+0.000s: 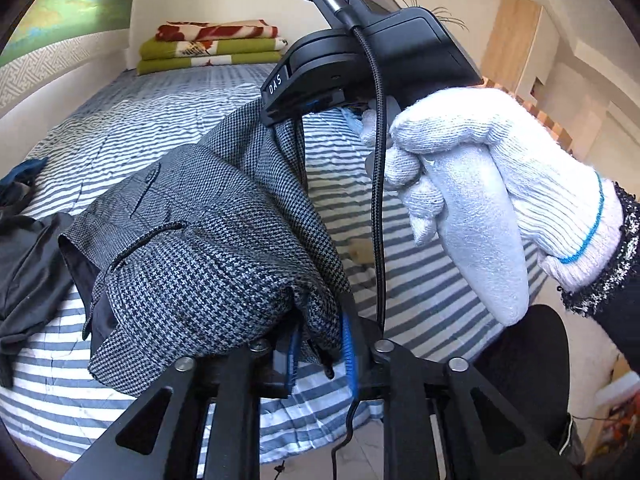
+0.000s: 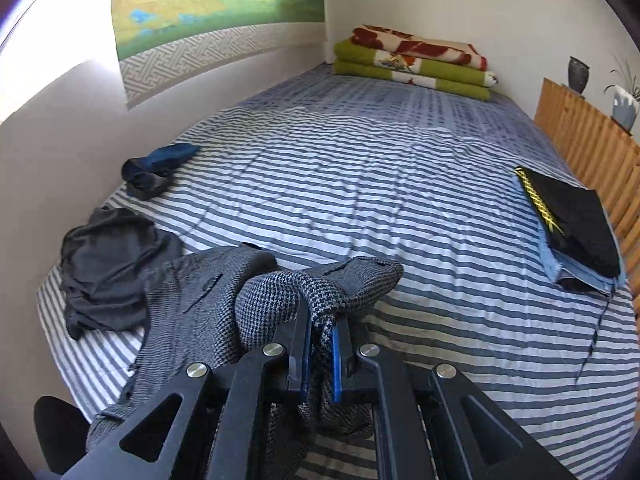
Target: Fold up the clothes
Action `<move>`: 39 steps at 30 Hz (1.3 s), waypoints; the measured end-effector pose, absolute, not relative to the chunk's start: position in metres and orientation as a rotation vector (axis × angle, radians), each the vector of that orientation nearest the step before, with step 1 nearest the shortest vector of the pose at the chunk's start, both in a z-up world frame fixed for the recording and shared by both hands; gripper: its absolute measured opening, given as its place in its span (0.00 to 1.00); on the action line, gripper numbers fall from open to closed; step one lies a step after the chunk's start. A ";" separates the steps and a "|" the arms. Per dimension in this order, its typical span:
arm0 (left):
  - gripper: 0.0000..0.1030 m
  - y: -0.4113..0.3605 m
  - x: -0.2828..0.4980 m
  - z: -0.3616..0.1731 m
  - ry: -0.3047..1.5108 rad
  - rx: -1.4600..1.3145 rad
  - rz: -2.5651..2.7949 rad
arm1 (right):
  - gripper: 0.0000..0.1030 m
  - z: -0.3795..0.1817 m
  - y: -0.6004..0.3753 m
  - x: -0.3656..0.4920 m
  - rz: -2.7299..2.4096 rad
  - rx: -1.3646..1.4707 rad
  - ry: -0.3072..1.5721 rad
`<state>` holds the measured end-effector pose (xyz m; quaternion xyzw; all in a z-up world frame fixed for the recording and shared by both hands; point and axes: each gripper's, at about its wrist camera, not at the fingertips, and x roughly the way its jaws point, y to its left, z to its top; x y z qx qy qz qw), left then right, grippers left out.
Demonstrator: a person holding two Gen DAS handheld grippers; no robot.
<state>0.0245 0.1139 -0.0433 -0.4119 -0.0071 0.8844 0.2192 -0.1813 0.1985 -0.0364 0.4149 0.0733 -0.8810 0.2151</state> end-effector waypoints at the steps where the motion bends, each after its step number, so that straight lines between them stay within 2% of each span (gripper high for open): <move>1: 0.33 0.113 0.028 -0.041 -0.036 -1.142 2.431 | 0.08 -0.042 0.206 -0.180 -2.421 1.186 0.188; 3: 0.40 0.106 0.041 -0.035 -0.057 -1.142 2.418 | 0.12 -0.050 0.219 -0.179 -2.377 1.254 0.154; 6: 0.50 0.078 0.041 -0.025 -0.100 -1.129 2.470 | 0.33 -0.047 0.232 -0.157 -2.432 1.223 0.194; 7: 0.50 0.058 0.038 -0.024 -0.127 -1.135 2.494 | 0.37 -0.045 0.237 -0.150 -2.445 1.201 0.191; 14: 0.52 -0.085 -0.006 -0.020 -0.315 -1.213 2.750 | 0.42 -0.040 0.239 -0.087 -2.346 1.181 0.076; 16: 0.53 -0.124 -0.029 -0.023 -0.331 -1.256 2.780 | 0.51 -0.046 0.227 -0.065 -2.289 1.183 0.084; 18: 0.57 -0.146 -0.058 -0.031 -0.283 -1.309 2.808 | 0.53 -0.055 0.213 -0.043 -2.228 1.185 0.121; 20: 0.57 -0.162 -0.082 -0.047 -0.250 -1.365 2.800 | 0.54 -0.064 0.199 -0.020 -2.174 1.175 0.157; 23: 0.57 -0.166 -0.114 -0.075 -0.204 -1.452 2.736 | 0.61 -0.076 0.185 0.011 -2.125 1.151 0.223; 27: 0.57 -0.147 -0.151 -0.096 0.121 -1.488 2.746 | 0.65 -0.094 0.170 0.041 -2.090 1.133 0.360; 30: 0.56 -0.138 -0.174 -0.103 0.173 -1.466 2.740 | 0.66 -0.104 0.158 0.053 -2.102 1.106 0.483; 31: 0.55 -0.136 -0.181 -0.106 0.170 -1.468 2.727 | 0.66 -0.105 0.154 0.055 -2.102 1.091 0.508; 33: 0.37 -0.131 -0.192 -0.110 0.212 -1.467 2.717 | 0.66 -0.107 0.147 0.058 -2.094 1.070 0.549; 34: 0.33 -0.128 -0.195 -0.111 0.235 -1.460 2.725 | 0.66 -0.108 0.144 0.058 -2.090 1.059 0.569; 36: 0.04 -0.127 -0.201 -0.113 0.183 -1.447 2.716 | 0.66 -0.112 0.136 0.059 -2.091 1.040 0.620; 39: 0.02 -0.127 -0.201 -0.105 0.111 -1.419 2.738 | 0.65 -0.116 0.129 0.060 -2.092 1.009 0.675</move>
